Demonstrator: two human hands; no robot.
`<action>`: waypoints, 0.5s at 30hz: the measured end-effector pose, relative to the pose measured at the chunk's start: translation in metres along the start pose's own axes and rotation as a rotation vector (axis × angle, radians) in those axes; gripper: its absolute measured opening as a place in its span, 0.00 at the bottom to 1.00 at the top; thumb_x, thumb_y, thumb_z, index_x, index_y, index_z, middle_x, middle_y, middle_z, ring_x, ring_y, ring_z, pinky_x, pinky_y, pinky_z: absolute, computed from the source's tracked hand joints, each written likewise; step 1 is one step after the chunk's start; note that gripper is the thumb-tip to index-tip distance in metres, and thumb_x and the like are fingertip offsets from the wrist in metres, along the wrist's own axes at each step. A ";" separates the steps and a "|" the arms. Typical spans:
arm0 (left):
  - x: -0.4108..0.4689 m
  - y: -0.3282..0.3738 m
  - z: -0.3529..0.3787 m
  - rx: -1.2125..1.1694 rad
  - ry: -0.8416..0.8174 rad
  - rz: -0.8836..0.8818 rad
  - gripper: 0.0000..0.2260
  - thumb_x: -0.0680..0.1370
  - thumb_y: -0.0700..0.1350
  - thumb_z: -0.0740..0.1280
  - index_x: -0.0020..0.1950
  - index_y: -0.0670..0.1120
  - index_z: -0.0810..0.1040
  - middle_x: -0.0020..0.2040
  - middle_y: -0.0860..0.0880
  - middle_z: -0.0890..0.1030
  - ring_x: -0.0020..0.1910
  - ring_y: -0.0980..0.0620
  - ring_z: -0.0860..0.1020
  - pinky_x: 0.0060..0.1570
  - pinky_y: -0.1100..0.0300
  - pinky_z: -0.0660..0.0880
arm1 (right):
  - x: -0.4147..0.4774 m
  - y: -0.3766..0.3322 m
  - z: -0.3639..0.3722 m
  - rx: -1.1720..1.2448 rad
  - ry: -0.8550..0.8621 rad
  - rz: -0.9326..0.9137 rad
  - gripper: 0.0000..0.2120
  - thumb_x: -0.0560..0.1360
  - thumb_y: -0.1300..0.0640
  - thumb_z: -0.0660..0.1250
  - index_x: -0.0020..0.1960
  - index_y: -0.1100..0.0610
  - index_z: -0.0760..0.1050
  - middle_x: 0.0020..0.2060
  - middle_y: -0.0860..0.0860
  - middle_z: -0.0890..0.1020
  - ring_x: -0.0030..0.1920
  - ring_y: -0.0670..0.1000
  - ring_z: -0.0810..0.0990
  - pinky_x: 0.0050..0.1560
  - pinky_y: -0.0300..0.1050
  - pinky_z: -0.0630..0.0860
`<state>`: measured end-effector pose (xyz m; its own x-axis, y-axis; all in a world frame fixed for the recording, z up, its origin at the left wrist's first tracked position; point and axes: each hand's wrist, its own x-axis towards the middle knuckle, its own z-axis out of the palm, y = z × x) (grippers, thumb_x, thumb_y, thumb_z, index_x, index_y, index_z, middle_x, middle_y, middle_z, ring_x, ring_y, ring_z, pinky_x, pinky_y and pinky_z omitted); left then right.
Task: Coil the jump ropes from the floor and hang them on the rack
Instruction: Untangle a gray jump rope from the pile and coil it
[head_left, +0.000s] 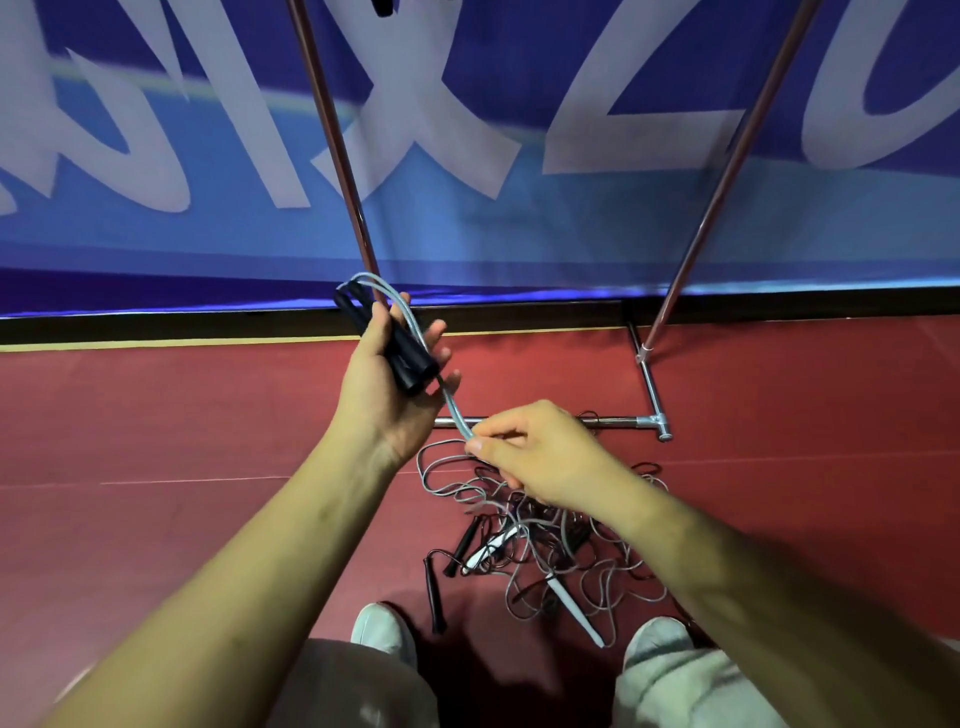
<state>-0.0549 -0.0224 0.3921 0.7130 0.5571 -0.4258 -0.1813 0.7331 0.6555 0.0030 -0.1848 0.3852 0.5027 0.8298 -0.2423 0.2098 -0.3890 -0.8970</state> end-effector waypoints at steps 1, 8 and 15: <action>0.000 -0.003 0.000 0.013 -0.021 -0.014 0.14 0.80 0.63 0.59 0.56 0.58 0.79 0.54 0.45 0.83 0.49 0.47 0.81 0.48 0.51 0.77 | -0.002 -0.002 0.001 -0.021 -0.019 -0.003 0.07 0.78 0.55 0.67 0.50 0.55 0.83 0.19 0.44 0.71 0.20 0.41 0.65 0.26 0.34 0.65; 0.002 -0.004 0.000 0.023 -0.028 0.020 0.13 0.81 0.58 0.62 0.64 0.57 0.73 0.33 0.49 0.73 0.25 0.53 0.72 0.20 0.66 0.66 | -0.012 -0.019 -0.003 -0.278 0.013 -0.100 0.06 0.76 0.50 0.68 0.47 0.52 0.80 0.22 0.43 0.72 0.25 0.43 0.69 0.30 0.37 0.66; 0.006 -0.002 -0.005 0.546 0.201 0.320 0.11 0.82 0.49 0.64 0.42 0.48 0.68 0.25 0.52 0.67 0.21 0.54 0.66 0.24 0.64 0.62 | -0.019 -0.025 -0.006 -0.478 -0.128 -0.024 0.04 0.76 0.56 0.66 0.49 0.52 0.77 0.34 0.48 0.78 0.34 0.50 0.80 0.35 0.44 0.76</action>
<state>-0.0535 -0.0180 0.3853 0.5309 0.8154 -0.2309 0.0440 0.2455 0.9684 -0.0071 -0.1930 0.4147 0.3923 0.8718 -0.2934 0.5965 -0.4840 -0.6403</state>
